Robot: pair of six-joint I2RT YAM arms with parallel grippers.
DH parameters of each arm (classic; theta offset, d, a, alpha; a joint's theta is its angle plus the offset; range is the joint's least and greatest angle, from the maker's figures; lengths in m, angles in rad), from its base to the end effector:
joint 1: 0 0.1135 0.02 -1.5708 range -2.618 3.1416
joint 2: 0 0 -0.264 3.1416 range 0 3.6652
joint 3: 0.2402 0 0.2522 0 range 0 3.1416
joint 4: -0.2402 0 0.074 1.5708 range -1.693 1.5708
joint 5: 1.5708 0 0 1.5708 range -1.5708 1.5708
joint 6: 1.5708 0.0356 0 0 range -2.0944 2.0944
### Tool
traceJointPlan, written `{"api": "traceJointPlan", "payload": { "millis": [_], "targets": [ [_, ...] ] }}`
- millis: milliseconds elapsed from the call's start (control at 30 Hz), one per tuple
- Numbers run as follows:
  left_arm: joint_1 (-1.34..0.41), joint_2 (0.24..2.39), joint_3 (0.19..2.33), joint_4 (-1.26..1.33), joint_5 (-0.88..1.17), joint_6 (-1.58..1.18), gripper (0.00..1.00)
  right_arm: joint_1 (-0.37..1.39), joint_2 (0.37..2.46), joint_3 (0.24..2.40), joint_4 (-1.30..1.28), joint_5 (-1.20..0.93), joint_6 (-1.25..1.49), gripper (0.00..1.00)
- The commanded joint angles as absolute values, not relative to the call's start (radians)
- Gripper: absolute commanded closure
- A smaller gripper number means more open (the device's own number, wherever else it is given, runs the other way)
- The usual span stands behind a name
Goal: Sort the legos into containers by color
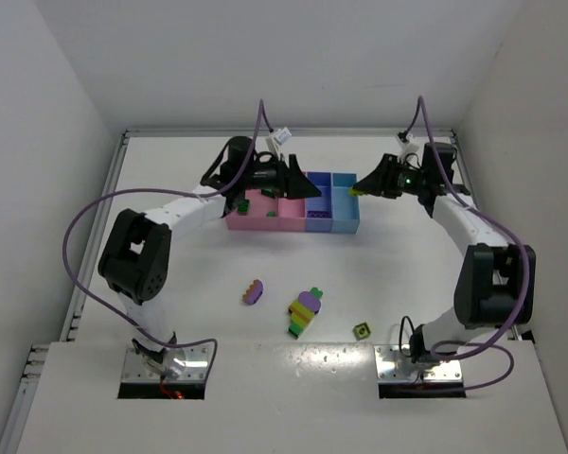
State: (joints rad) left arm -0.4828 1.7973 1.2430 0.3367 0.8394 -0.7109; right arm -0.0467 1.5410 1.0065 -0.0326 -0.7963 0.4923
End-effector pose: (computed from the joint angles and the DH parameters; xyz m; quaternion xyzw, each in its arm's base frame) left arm 0.3549 -0.2160 0.2717 0.1725 0.7364 -0.5842 0.2944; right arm 0.3377 0.0097 0.2511 0.0354 0.8286 0.4295 0.3574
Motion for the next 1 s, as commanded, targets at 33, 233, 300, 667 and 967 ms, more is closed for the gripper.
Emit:
{"api": "traceJointPlan", "payload": {
  "millis": [33,233,300,667,967],
  "targets": [
    [-0.428,1.697,1.324,0.081,0.675,-0.48,0.26,0.007,1.598,1.118,-0.163,-0.557,0.175,1.0],
    [-0.405,1.64,1.345,-0.096,0.577,-0.335,0.19,0.058,1.722,1.19,-0.175,-0.489,0.089,1.0],
    [-0.396,1.606,1.333,-0.115,0.534,-0.307,0.18,0.069,1.767,1.219,-0.184,-0.474,0.075,1.0],
    [-0.359,1.533,1.232,-0.169,0.466,-0.236,0.18,0.098,1.867,1.302,-0.184,-0.451,0.052,0.78],
    [-0.35,1.532,1.223,-0.187,0.456,-0.213,0.17,0.118,1.789,1.301,-0.232,-0.489,0.015,0.21]
  ]
}}
